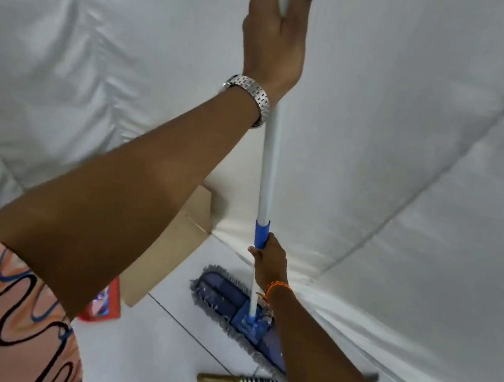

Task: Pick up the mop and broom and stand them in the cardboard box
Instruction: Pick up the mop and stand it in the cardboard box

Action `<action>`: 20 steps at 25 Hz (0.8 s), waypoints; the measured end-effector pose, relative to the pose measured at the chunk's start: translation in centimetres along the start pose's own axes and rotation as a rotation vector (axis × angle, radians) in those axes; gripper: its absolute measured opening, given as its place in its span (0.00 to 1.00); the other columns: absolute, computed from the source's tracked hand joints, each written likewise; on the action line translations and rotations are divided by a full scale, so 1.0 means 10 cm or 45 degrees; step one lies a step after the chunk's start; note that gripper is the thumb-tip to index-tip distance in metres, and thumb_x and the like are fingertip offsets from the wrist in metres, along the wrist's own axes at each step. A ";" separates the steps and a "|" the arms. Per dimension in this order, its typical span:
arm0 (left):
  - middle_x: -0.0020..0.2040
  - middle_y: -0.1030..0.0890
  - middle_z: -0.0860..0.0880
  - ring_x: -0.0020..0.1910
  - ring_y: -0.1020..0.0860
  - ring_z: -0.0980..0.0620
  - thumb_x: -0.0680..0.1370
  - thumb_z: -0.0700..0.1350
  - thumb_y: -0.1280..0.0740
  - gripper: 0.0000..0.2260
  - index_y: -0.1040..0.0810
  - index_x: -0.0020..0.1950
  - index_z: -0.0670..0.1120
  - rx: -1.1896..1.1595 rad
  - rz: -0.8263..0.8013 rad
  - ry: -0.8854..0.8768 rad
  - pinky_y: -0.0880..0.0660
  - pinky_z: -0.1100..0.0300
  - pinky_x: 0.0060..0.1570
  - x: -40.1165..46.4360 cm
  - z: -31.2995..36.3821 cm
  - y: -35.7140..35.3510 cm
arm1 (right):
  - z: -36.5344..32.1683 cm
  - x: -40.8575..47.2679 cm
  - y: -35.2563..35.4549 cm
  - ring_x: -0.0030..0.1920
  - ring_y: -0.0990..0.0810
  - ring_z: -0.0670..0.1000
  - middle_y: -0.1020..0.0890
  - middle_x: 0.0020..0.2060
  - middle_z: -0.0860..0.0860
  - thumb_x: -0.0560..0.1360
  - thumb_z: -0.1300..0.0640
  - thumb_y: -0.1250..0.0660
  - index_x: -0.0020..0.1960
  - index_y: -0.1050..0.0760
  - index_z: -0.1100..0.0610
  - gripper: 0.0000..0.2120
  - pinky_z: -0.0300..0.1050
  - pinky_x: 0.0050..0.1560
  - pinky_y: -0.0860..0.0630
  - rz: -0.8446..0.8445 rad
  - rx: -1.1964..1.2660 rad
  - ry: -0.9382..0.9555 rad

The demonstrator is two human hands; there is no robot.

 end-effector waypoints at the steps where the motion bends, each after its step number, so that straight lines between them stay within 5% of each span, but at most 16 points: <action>1: 0.28 0.39 0.52 0.28 0.39 0.48 0.80 0.51 0.37 0.17 0.39 0.34 0.52 -0.001 -0.005 -0.037 0.39 0.52 0.27 0.13 -0.01 0.24 | -0.21 0.09 -0.25 0.39 0.26 0.54 0.23 0.41 0.52 0.75 0.59 0.32 0.50 0.29 0.56 0.07 0.48 0.41 0.27 -0.010 0.006 0.015; 13: 0.25 0.38 0.56 0.25 0.37 0.48 0.80 0.48 0.36 0.19 0.38 0.31 0.52 0.177 0.149 -0.220 0.34 0.44 0.23 1.67 -0.83 1.87 | -1.68 1.72 -2.31 0.42 0.19 0.54 0.16 0.43 0.55 0.72 0.59 0.27 0.54 0.23 0.57 0.12 0.48 0.46 0.20 -0.014 0.074 0.113; 17: 0.25 0.36 0.48 0.24 0.33 0.34 0.77 0.56 0.38 0.17 0.35 0.32 0.51 0.229 0.112 -0.228 0.33 0.42 0.22 2.40 -1.91 2.27 | -1.74 2.73 -3.14 0.44 0.19 0.53 0.16 0.44 0.53 0.72 0.61 0.28 0.56 0.23 0.55 0.13 0.51 0.50 0.19 -0.074 0.132 0.097; 20: 0.26 0.36 0.35 0.24 0.32 0.33 0.77 0.56 0.39 0.17 0.32 0.35 0.46 0.261 0.123 -0.212 0.33 0.41 0.23 2.78 -2.70 2.56 | -1.77 3.38 -3.68 0.46 0.21 0.54 0.18 0.45 0.54 0.74 0.64 0.31 0.58 0.24 0.57 0.14 0.53 0.54 0.21 -0.147 0.175 0.031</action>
Point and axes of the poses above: each hand's wrist, its own x-axis towards the middle knuckle, its own y-axis out of the back of the hand, z = x × y, the point moved 1 cm from there along x, towards the middle knuckle
